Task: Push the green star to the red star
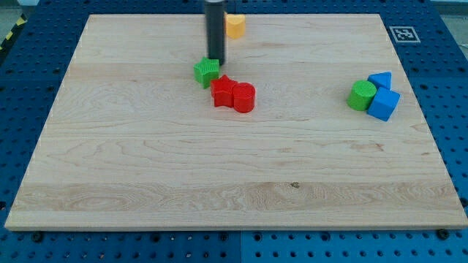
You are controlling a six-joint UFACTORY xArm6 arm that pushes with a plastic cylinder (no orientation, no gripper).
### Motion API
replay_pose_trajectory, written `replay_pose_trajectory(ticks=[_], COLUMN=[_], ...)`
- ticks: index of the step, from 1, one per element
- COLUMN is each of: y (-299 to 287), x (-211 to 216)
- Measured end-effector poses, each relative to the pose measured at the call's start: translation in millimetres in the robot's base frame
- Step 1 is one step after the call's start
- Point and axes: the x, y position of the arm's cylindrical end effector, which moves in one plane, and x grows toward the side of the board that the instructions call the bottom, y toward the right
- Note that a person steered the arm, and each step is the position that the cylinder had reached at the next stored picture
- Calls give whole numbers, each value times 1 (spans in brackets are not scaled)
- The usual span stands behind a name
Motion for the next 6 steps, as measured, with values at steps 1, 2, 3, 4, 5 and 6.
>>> replay_pose_trajectory(ticks=[1,2,3,4,5,6], y=[-44,-67,-62,-39,3,14], x=[-11,1,44,44,44,44])
